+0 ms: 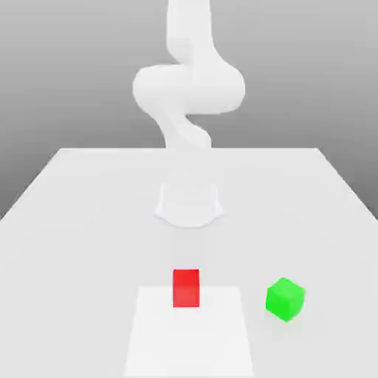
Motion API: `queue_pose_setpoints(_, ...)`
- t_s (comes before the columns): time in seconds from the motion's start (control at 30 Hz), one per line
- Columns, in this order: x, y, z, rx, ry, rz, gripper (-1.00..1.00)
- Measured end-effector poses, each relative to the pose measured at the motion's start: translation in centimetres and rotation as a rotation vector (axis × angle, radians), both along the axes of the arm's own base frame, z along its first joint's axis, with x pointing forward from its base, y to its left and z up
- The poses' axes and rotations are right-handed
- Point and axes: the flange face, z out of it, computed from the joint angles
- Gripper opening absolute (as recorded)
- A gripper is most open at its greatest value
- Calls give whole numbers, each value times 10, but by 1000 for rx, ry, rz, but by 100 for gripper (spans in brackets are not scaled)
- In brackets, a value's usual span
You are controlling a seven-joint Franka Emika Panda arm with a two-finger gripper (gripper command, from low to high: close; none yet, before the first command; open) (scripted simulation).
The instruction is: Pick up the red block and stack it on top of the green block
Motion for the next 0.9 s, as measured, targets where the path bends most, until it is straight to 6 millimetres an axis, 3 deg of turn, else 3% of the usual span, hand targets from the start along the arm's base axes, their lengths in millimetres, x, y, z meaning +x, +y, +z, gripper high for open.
queue_pose_setpoints(0.13, 34, -1, -99, -4, 148, 3, 0)
queue_pose_setpoints(0.3, 43, -3, -225, -8, 334, 8, 0)
queue_pose_setpoints(0.43, 22, -4, -326, -9, 495, 14, 0)
queue_pose_setpoints(0.6, -29, -5, -451, -8, 694, 22, 0)
queue_pose_setpoints(0.77, -39, -5, -505, -8, 722, 23, 0)
queue_pose_setpoints(0.8, -40, -5, -513, -8, 723, 23, -100)
queue_pose_setpoints(0.9, -40, -5, -513, -8, 723, 23, -100)
